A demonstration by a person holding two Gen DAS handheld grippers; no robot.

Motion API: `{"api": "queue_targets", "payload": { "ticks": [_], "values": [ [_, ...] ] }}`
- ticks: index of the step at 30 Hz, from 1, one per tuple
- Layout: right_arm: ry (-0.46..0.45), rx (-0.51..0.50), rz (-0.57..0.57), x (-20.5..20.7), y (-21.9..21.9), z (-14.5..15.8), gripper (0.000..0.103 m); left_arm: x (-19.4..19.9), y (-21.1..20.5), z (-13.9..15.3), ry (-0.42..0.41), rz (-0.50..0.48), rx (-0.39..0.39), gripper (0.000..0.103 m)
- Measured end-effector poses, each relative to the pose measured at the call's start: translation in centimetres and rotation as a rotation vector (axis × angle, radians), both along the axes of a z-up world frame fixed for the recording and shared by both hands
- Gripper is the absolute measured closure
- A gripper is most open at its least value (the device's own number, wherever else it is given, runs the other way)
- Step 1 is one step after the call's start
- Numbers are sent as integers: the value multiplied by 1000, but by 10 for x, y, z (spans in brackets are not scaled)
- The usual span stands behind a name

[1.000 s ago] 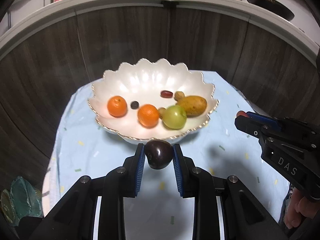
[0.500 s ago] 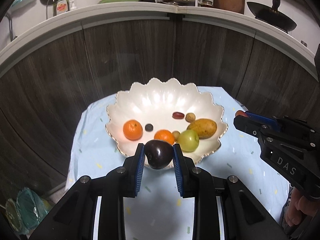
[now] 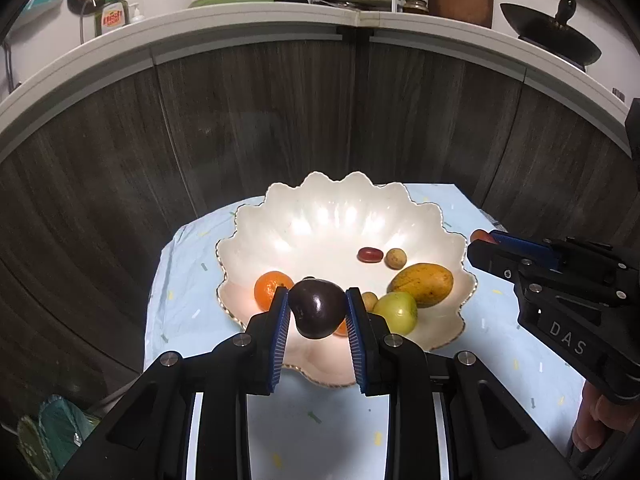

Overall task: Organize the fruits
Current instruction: 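Lift the plum and red date and carry both over the bowl, then open both tools to drop the plum and red date into the bowl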

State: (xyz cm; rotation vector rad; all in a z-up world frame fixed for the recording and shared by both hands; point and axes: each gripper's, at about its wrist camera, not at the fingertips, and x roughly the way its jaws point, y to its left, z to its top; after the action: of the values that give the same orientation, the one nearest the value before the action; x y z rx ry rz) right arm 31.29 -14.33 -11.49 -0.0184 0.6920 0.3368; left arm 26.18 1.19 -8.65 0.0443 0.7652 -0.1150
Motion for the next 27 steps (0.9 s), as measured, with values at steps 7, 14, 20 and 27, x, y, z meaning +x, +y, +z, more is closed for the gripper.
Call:
{"api": "queue_targets", "payload": {
  "ticks": [7,14,20,27],
  "values": [
    [56,-11,8,27,10,-18,85,25,9,-20,43,7,-1,75],
    [98,-27,26,45,25,-37,85,40,15,-42,90,16,-8,75],
    [123,-31,42,53,34,-46,85,45,17,-53,111,21,-14,75],
    [138,-38,39,58,35,-51,85,48,17,-58,127,20,-11,69]
  ]
}}
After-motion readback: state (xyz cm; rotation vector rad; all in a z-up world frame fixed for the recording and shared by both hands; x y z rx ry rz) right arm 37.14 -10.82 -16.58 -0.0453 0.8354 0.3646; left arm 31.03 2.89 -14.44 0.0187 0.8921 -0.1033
